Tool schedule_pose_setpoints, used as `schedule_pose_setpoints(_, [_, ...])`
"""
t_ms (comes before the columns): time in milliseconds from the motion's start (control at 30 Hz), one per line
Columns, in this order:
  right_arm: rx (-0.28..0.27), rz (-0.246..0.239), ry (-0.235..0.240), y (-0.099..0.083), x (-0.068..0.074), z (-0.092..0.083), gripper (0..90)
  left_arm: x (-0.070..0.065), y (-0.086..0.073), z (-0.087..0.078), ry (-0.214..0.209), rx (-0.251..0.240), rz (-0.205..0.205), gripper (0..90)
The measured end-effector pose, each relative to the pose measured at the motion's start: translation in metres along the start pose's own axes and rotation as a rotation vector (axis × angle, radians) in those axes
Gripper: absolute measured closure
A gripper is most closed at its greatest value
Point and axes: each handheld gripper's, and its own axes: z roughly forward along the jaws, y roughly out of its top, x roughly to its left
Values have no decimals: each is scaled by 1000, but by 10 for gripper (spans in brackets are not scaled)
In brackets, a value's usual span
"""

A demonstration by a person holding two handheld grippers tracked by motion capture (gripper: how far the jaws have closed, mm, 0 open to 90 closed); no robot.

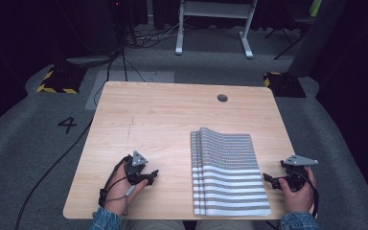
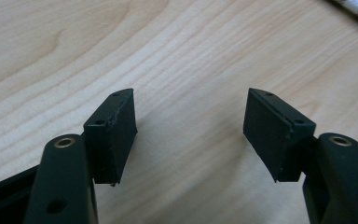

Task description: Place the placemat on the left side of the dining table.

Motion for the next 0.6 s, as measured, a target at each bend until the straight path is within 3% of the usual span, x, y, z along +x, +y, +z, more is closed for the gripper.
schedule_pose_setpoints(167, [0,-3,1,0,0,0,5,-7,11,-12,-35,-33,18,349])
schedule_pose_setpoints(200, [0,-3,1,0,0,0,5,-12,17,-20,-59,-59,19,348])
schedule_pose_setpoints(333, [1,-2,2,0,0,0,5,-23,29,-28,-100,-72,32,349])
schedule_pose_setpoints(567, [0,-3,1,0,0,0,5,-43,46,-24,-170,-82,68,351])
schedule_pose_setpoints(600, [1,-2,2,0,0,0,5,-52,54,-17,-201,-92,74,351])
